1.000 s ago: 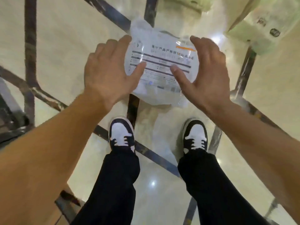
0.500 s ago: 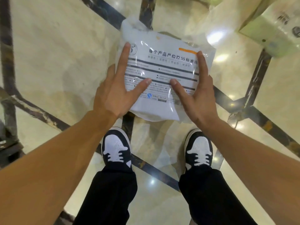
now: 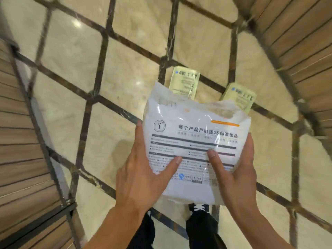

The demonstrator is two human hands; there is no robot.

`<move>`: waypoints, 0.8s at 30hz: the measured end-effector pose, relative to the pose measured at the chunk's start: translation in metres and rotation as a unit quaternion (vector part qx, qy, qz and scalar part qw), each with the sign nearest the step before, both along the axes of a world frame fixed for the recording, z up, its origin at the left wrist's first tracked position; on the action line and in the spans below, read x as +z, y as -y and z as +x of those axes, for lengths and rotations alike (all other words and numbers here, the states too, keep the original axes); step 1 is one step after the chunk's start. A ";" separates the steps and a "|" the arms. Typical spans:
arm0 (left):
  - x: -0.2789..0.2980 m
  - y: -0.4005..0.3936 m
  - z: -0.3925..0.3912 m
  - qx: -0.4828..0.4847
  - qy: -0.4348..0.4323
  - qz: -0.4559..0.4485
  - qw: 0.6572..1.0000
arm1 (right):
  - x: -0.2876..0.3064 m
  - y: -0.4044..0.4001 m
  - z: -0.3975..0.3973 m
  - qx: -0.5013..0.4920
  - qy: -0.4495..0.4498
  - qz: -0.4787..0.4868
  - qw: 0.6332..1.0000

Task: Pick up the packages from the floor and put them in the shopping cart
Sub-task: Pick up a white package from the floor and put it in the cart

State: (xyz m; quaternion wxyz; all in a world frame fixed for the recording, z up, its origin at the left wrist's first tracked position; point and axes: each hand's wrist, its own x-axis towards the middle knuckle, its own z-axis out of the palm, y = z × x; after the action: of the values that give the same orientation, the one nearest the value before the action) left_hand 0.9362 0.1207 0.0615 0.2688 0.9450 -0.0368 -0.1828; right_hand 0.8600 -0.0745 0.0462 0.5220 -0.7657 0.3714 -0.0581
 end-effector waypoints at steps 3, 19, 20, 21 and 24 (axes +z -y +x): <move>0.105 0.041 0.011 -0.037 0.033 -0.039 0.998 | 0.105 0.035 0.001 -0.023 0.043 -0.033 0.998; 0.631 0.201 -0.030 -0.279 0.285 -0.275 0.875 | 0.647 0.137 -0.127 -0.229 0.239 -0.291 0.898; 0.654 0.206 -0.041 -0.294 0.304 -0.287 0.860 | 0.670 0.135 -0.146 -0.247 0.247 -0.305 0.886; 0.675 0.212 -0.055 -0.310 0.319 -0.300 0.844 | 0.691 0.132 -0.166 -0.265 0.252 -0.318 0.875; 0.729 0.222 -0.106 -0.359 0.334 -0.348 0.799 | 0.747 0.120 -0.230 -0.319 0.258 -0.359 0.838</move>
State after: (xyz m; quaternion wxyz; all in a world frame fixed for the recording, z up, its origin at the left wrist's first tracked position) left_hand 0.8298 -0.1012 0.7901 0.4656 0.7097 -0.5217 0.0853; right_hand 0.6305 -0.1946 0.7928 0.2396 -0.6961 0.4002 -0.5458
